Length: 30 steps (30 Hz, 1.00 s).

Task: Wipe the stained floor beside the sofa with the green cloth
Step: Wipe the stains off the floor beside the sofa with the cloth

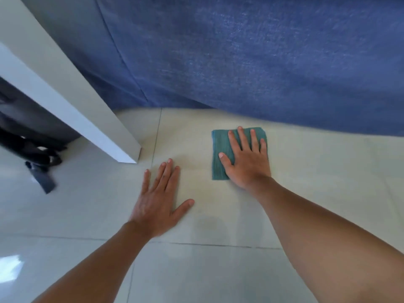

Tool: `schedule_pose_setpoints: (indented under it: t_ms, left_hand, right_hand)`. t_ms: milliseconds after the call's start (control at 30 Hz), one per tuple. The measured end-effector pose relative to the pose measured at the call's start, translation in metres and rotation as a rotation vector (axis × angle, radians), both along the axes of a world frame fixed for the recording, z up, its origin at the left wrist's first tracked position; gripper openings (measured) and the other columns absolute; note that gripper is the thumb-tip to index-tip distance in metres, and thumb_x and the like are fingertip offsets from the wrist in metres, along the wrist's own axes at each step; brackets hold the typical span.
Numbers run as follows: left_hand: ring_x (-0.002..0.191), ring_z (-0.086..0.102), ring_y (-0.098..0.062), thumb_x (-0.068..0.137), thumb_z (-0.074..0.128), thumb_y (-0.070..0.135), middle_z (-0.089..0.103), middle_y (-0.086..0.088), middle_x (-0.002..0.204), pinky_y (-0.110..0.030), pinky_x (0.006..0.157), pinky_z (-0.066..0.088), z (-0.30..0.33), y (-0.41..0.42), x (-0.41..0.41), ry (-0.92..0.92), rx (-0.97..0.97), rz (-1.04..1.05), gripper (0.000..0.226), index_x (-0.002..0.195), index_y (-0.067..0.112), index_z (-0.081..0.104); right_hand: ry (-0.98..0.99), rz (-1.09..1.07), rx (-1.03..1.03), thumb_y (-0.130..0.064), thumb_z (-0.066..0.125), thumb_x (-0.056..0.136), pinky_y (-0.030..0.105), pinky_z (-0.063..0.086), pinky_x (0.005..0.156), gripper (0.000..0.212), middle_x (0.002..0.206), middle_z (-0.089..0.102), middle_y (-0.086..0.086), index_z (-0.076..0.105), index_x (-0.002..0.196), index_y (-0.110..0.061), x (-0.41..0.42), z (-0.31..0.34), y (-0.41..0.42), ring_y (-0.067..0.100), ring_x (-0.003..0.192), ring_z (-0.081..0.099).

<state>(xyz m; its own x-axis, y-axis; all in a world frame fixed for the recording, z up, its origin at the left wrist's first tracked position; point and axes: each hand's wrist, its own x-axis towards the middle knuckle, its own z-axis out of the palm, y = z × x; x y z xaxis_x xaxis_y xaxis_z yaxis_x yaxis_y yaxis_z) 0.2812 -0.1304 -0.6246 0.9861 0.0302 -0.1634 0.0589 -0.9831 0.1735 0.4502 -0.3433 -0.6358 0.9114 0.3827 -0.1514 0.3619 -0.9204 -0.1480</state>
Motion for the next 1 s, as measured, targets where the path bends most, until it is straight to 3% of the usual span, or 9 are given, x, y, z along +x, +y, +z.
schedule_pose_setpoints:
  t_ms: [367,600,767,1000]
  left_hand:
    - [0.150,-0.014,-0.015,0.090,0.017,0.073,-0.012,-0.002,0.164,-0.051,0.122,-0.002,0.005,0.078,-0.093,0.038,-0.032,0.252,0.090,0.157,0.015,0.000]
    - [0.151,-0.011,-0.021,0.095,0.018,0.055,-0.010,-0.006,0.164,-0.045,0.122,-0.001,0.007,0.091,-0.107,0.011,-0.055,0.271,0.077,0.157,0.012,0.004]
    - [0.150,-0.014,-0.019,0.096,0.015,0.050,-0.011,-0.005,0.163,-0.040,0.121,-0.006,0.008,0.095,-0.113,0.031,-0.057,0.267,0.072,0.157,0.013,-0.001]
    - [0.150,-0.014,-0.019,0.100,0.026,0.029,-0.014,-0.003,0.162,-0.036,0.120,-0.006,0.012,0.096,-0.119,0.035,-0.093,0.299,0.067,0.156,0.014,-0.008]
  right_hand:
    - [0.061,0.363,0.079,-0.068,0.015,0.094,0.053,-0.012,0.124,0.077,0.173,-0.005,-0.003,0.005,0.162,-0.033,-0.077,-0.003,0.152,0.027,0.156,-0.016]
    - [0.043,0.399,0.090,-0.068,0.018,0.095,0.056,-0.008,0.124,0.082,0.173,-0.002,0.001,0.009,0.163,-0.023,-0.112,-0.003,0.167,0.030,0.157,-0.013]
    - [0.049,0.527,0.122,-0.066,0.019,0.097,0.057,-0.009,0.124,0.076,0.173,-0.004,0.002,0.007,0.162,-0.030,-0.139,0.001,0.167,0.031,0.157,-0.014]
    - [0.077,0.523,0.119,-0.066,0.022,0.098,0.056,-0.012,0.123,0.074,0.173,-0.007,0.000,0.004,0.162,-0.033,-0.153,0.000,0.182,0.030,0.156,-0.017]
